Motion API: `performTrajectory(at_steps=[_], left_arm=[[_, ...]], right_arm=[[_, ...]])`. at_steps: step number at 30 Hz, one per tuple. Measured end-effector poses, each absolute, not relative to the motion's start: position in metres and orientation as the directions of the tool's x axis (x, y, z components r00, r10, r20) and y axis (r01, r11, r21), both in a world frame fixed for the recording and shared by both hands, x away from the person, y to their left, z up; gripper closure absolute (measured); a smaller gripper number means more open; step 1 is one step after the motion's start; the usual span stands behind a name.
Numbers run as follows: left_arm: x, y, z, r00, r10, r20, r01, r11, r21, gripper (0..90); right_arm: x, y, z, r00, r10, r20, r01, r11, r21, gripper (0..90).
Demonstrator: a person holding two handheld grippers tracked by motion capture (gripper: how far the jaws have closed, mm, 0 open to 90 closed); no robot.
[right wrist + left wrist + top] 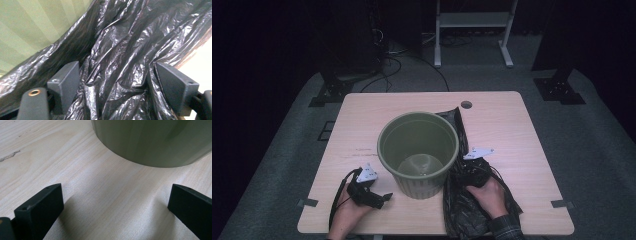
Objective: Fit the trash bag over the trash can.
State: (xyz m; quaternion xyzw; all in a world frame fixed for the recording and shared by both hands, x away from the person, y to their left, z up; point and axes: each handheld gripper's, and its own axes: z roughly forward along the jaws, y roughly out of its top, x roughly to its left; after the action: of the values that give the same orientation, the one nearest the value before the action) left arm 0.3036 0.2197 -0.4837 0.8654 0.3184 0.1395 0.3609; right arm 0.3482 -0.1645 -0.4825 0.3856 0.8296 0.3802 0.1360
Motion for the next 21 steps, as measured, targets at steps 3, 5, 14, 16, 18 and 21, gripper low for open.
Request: performTrajectory(at_steps=[3, 5, 14, 16, 18, 21], left_arm=[[0.304, 0.22, -0.484, 0.758, 0.652, 0.012, 0.45, -0.537, 0.713, 0.0], [0.304, 0.22, -0.484, 0.758, 0.652, 0.012, 0.45, -0.537, 0.713, 0.0], [0.304, 0.22, -0.484, 0.759, 0.652, 0.012, 0.45, -0.537, 0.713, 0.0], [0.304, 0.22, -0.484, 0.758, 0.652, 0.012, 0.45, -0.537, 0.713, 0.0], [0.304, 0.22, -0.484, 0.758, 0.652, 0.012, 0.45, -0.537, 0.713, 0.0], [0.304, 0.22, -0.484, 0.758, 0.652, 0.012, 0.45, -0.537, 0.713, 0.0]], right_arm=[[0.346, -0.161, -0.483, -0.661, 0.75, 0.029, 0.525, 0.434, 0.732, 23.8], [0.345, -0.16, -0.483, -0.654, 0.756, 0.013, 0.522, 0.439, 0.731, 26.2], [0.341, -0.169, -0.478, -0.669, 0.743, 0.018, 0.518, 0.448, 0.729, 74.8], [0.339, -0.172, -0.479, -0.683, 0.73, 0.021, 0.507, 0.453, 0.733, 85.3], [0.337, -0.175, -0.479, -0.695, 0.719, 0.02, 0.5, 0.462, 0.732, 88.2], [0.335, -0.183, -0.479, -0.707, 0.706, 0.045, 0.502, 0.456, 0.735, 88.7]])
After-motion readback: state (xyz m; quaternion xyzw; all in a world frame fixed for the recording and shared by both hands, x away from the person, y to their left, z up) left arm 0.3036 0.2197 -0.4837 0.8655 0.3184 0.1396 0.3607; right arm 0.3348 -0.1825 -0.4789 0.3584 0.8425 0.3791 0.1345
